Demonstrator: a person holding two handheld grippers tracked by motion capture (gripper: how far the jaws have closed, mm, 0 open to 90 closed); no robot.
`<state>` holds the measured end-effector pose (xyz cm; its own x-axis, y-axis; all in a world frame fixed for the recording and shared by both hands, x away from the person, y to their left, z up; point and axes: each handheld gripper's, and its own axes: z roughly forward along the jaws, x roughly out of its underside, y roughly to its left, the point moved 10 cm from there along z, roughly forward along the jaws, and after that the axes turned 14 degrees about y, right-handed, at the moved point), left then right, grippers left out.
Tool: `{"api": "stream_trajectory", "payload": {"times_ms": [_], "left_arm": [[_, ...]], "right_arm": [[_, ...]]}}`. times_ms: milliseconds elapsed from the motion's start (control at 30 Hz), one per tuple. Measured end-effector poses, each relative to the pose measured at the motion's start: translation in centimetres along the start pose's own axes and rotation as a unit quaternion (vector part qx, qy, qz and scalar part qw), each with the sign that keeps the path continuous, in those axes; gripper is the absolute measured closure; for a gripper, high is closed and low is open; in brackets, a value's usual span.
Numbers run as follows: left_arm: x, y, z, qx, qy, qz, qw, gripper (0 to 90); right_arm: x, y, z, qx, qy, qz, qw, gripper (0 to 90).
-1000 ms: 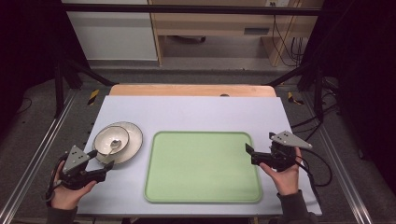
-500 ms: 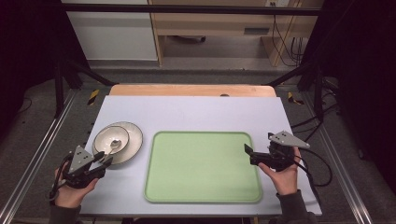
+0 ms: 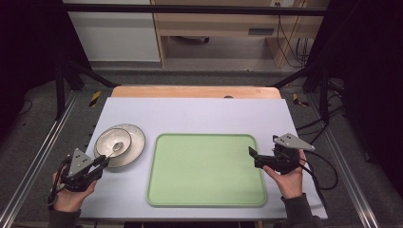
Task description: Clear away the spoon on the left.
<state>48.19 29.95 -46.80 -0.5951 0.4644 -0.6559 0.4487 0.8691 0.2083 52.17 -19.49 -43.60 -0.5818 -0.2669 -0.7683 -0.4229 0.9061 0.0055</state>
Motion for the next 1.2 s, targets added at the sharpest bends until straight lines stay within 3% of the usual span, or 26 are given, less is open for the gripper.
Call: {"api": "stream_trajectory", "payload": {"times_ms": [667, 1200], "left_arm": [[0.3, 0.8, -0.2, -0.016, 0.008, -0.011, 0.9998, 86.3], [0.1, 1.1, -0.8, -0.016, -0.004, -0.026, 0.9995, 88.8]], "right_arm": [[0.2, -0.1, 0.1, 0.001, 0.005, 0.0, 1.0, 4.9], [0.1, -0.2, 0.0, -0.001, 0.005, 0.0, 1.0, 4.9]]}}
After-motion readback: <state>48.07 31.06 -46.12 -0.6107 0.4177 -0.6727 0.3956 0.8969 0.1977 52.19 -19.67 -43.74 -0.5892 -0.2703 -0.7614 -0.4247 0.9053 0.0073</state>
